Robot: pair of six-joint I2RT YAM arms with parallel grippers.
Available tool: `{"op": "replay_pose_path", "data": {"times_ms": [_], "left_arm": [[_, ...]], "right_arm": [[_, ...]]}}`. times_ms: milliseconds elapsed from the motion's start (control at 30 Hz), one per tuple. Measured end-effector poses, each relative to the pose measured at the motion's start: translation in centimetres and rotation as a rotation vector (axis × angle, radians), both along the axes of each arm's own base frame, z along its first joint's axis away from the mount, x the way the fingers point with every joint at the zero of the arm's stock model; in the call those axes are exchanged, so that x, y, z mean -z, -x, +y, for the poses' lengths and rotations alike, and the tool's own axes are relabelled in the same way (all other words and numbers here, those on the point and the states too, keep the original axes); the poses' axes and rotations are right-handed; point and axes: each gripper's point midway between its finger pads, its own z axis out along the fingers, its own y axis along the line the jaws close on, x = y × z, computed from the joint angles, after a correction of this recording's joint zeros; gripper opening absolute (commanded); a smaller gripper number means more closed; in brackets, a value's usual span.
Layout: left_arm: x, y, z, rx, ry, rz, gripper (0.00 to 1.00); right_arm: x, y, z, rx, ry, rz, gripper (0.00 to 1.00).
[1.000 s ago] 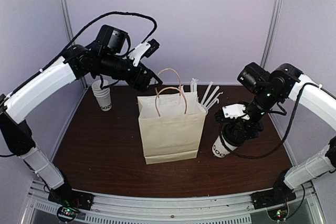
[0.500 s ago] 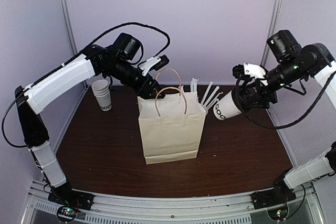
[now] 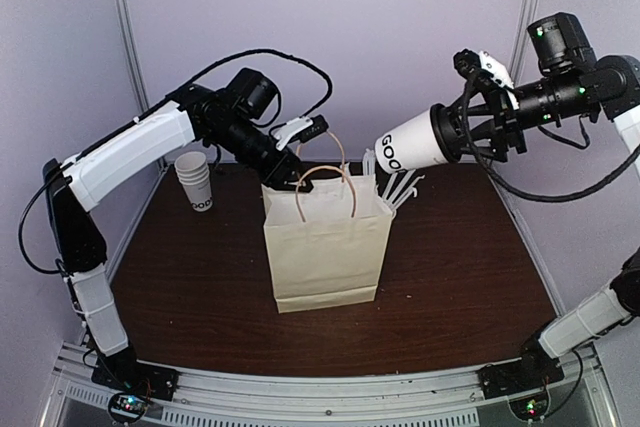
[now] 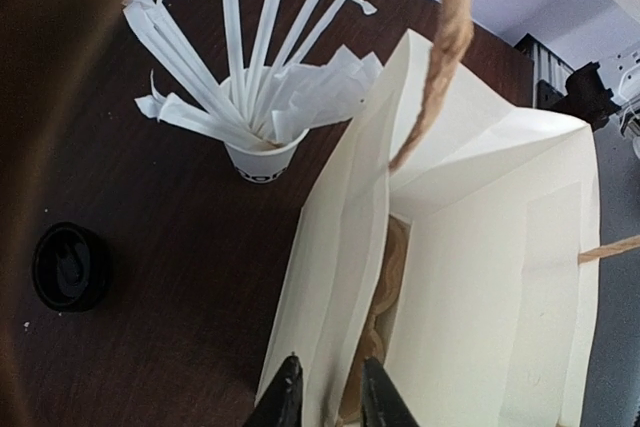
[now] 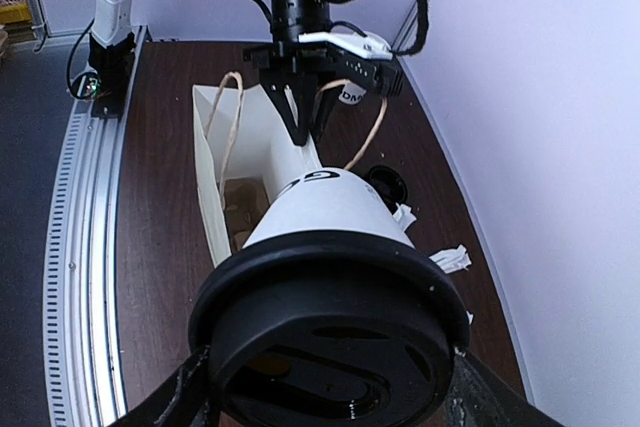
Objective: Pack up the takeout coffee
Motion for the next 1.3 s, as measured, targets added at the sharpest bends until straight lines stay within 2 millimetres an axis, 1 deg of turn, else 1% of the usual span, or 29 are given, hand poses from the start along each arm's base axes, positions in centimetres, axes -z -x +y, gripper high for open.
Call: {"op": "replay_pose_path", "data": {"times_ms": [100, 167, 233, 367, 433, 500, 667, 733, 900, 967, 1133, 1300], "left_arm": [[-0.1, 0.1, -0.2, 0.018, 0.005, 0.001, 0.05], [-0.2, 0.3, -0.2, 0.031, 0.005, 0.004, 0.00], [-0.1, 0.5, -0.2, 0.039, 0.002, 0.009, 0.00], [-0.4, 0.8, -0.2, 0.047, 0.004, 0.000, 0.00], [-0.6, 1.2, -0.1, 0.048, 0.001, -0.007, 0.00], [-1.2, 1.8, 0.0, 0.049, 0.002, -0.023, 0.00], [-3.1, 3.7, -0.3, 0.057, -0.007, -0.103, 0.00], [-3.7, 4.6, -0.6, 0.058, -0.022, -0.144, 0.00], [-3.9, 5.9, -1.2, 0.049, -0.084, -0.236, 0.00], [-3.8, 6.1, -1.3, 0.040, -0.107, -0.258, 0.00], [-3.5, 5.6, -0.8, -0.018, -0.161, -0.301, 0.00], [-3.5, 6.0, -0.8, -0.050, -0.185, -0.328, 0.00]], "right_arm": [[-1.4, 0.6, 0.8, -0.038, -0.052, -0.001, 0.72], [-1.8, 0.9, 1.5, -0.067, -0.068, 0.001, 0.72], [-1.7, 1.0, 2.5, -0.099, -0.067, 0.009, 0.72], [-0.8, 1.3, 5.0, -0.164, -0.040, 0.028, 0.71], [0.1, 1.4, 6.2, -0.184, -0.015, 0.039, 0.71], [1.1, 1.3, 7.3, -0.195, 0.016, 0.053, 0.71], [2.3, 1.3, 8.6, -0.207, 0.047, 0.065, 0.71], [2.6, 1.5, 9.1, -0.215, 0.063, 0.063, 0.71], [3.1, 3.1, 10.5, -0.258, 0.094, 0.047, 0.70], [3.3, 3.7, 10.7, -0.269, 0.107, 0.041, 0.71], [3.6, 4.4, 11.2, -0.281, 0.136, 0.022, 0.71], [5.6, 5.2, 11.7, -0.295, 0.212, 0.014, 0.70]]}}
